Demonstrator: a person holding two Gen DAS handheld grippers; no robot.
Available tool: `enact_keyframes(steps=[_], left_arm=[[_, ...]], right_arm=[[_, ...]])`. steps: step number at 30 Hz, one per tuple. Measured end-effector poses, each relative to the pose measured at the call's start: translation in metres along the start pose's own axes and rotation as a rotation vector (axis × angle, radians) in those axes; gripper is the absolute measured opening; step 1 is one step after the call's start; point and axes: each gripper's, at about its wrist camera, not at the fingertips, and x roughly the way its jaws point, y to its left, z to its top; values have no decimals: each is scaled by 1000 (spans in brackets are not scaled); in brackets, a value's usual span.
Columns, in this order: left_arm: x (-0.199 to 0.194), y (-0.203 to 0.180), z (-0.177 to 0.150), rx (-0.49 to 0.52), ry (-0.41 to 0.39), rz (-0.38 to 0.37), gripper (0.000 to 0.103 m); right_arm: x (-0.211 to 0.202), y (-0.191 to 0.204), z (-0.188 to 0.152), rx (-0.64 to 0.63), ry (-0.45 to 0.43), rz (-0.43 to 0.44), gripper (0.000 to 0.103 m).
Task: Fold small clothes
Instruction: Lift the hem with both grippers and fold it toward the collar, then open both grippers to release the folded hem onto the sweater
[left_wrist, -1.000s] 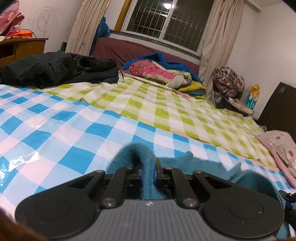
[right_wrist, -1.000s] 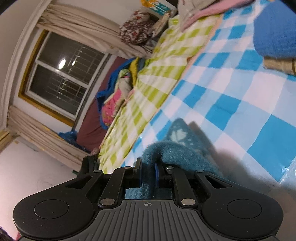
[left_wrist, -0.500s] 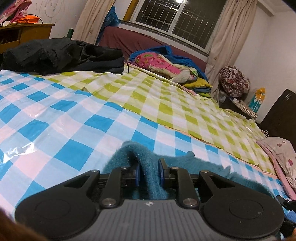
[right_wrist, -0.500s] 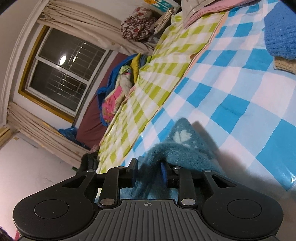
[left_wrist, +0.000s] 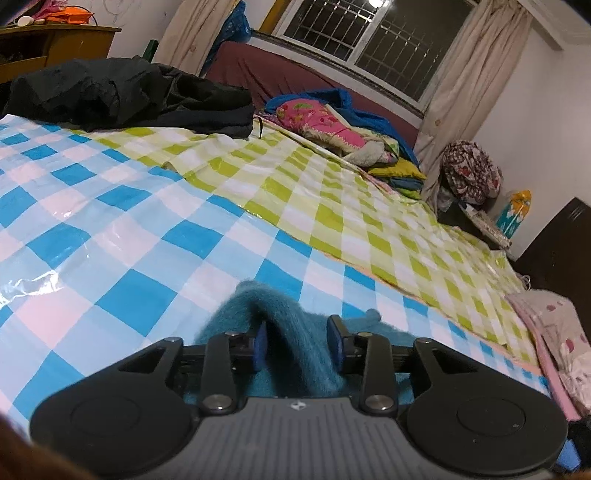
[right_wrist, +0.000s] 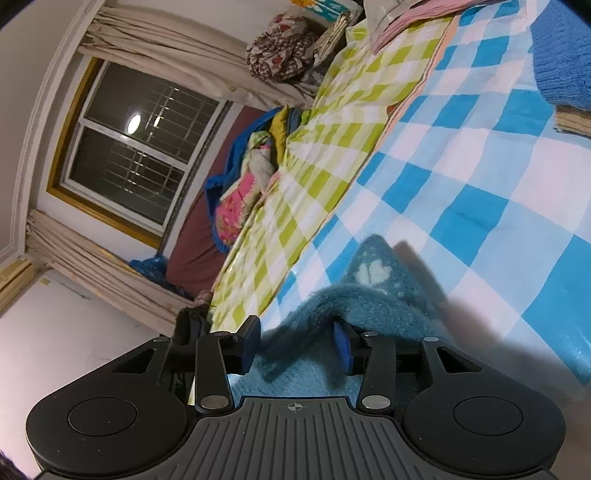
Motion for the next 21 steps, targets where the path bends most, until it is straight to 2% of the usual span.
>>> enact_keyframes(steps=[3,5,7,9,12,15,17,21], left_arm=[[-4,-8,-1,58,-48,45,45],[-10,-12,-1,91,-111,73,59],[-16,-13,2,108,-160,97,65],[-21,-15,4,137,-181,117,65],[-29,-23,-4,231,-207,139,65],[-36,-30,-18,320,-211,129,65],[-37,-32,-27,373,-210,134,66],[-28,-30,-38,417,-162,166,66]], right_arm=[[0,-3,-1,1,1,-6,42],[0,-6,0,21,-1,-2,42],[-1,-5,2,25,-5,12,43],[-2,-2,2,5,-8,17,47],[-7,4,4,-21,-45,31,60],[-13,10,11,-52,-83,25,60],[-15,16,13,-109,-91,-26,60],[-10,27,8,-342,-76,-187,60]])
